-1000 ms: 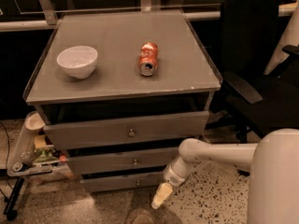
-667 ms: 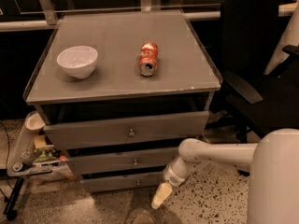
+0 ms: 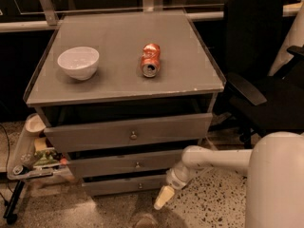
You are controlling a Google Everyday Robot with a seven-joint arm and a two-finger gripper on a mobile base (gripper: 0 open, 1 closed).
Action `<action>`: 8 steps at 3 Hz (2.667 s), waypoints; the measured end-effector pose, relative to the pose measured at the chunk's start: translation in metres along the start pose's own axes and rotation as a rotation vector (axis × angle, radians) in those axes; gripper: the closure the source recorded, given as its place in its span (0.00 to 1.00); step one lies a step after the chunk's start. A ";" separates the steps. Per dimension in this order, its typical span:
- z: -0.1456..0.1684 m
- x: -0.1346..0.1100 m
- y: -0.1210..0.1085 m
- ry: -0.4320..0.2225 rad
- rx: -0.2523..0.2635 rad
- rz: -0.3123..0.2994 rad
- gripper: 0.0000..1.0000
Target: Open bottom drawer
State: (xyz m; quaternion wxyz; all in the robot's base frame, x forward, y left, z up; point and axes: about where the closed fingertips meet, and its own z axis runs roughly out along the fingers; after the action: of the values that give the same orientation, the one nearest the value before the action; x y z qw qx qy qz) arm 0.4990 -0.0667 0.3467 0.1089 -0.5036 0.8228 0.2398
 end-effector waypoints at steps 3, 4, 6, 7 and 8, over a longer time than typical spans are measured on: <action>0.028 0.013 -0.047 -0.045 0.052 0.055 0.00; 0.028 0.012 -0.042 -0.016 0.084 0.045 0.00; 0.065 0.032 -0.064 -0.019 0.153 0.083 0.00; 0.075 0.042 -0.076 -0.036 0.178 0.100 0.00; 0.077 0.043 -0.093 -0.052 0.213 0.095 0.00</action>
Offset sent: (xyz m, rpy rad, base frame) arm 0.0509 -0.0267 -0.0674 0.0115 -0.0331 -0.1341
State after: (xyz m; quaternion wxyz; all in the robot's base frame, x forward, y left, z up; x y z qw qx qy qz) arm 0.5560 -0.0960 0.2360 0.1715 -0.4432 0.8634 0.1690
